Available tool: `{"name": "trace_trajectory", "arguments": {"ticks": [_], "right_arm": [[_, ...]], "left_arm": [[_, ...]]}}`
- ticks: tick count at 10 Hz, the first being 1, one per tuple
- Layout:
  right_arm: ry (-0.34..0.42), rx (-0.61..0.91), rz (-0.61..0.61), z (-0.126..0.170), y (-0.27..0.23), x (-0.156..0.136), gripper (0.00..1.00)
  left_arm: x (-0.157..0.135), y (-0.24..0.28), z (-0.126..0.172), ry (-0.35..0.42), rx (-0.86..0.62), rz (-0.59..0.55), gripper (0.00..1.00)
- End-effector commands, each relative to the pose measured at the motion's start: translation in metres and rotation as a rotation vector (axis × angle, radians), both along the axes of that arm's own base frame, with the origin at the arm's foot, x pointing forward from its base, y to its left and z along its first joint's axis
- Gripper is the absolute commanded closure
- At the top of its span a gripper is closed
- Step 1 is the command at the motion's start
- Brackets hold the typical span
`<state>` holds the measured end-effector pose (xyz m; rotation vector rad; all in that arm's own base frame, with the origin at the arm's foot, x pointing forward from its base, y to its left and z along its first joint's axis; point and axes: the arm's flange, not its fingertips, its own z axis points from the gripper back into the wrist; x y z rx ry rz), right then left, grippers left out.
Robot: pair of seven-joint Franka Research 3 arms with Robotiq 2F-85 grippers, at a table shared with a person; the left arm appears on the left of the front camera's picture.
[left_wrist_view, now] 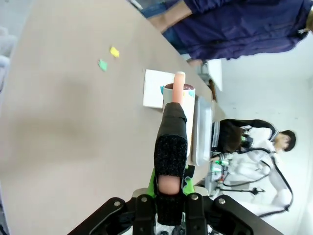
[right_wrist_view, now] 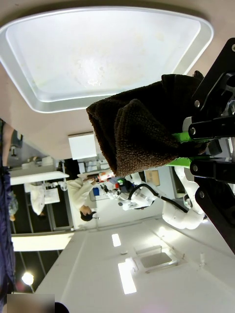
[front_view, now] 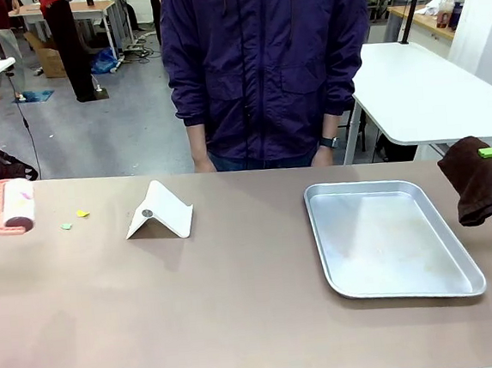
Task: Clean the surface of the table.
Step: Clean the area not pointed to by the person.
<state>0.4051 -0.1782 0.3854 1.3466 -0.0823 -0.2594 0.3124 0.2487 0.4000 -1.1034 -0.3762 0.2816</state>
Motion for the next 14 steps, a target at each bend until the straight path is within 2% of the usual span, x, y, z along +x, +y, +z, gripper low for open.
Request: {"name": "trace_trajectory", "arguments": {"ticks": [1, 3, 5, 6, 11, 13, 14], "right_arm": [[0.001, 0.000, 0.005, 0.005, 0.001, 0.001, 0.87], [0.001, 0.000, 0.005, 0.005, 0.001, 0.001, 0.87], [0.001, 0.000, 0.005, 0.005, 0.001, 0.001, 0.87], [0.001, 0.000, 0.005, 0.005, 0.001, 0.001, 0.87], [0.001, 0.000, 0.005, 0.005, 0.001, 0.001, 0.87], [0.001, 0.000, 0.005, 0.005, 0.001, 0.001, 0.87], [0.001, 0.000, 0.005, 0.005, 0.001, 0.001, 0.87]], "left_arm": [[-0.033, 0.038, -0.007, -0.043, -0.098, -0.029, 0.79], [-0.069, 0.058, -0.024, -0.058, -0.145, -0.012, 0.79], [-0.100, 0.055, -0.034, -0.068, -0.107, 0.046, 0.79], [-0.081, 0.055, -0.026, -0.042, -0.145, 0.031, 0.79], [-0.083, 0.055, -0.031, -0.044, -0.135, 0.020, 0.79], [-0.050, 0.042, -0.026, 0.000, -0.071, 0.170, 0.79], [-0.031, 0.032, -0.024, 0.041, -0.037, 0.182, 0.79]]}}
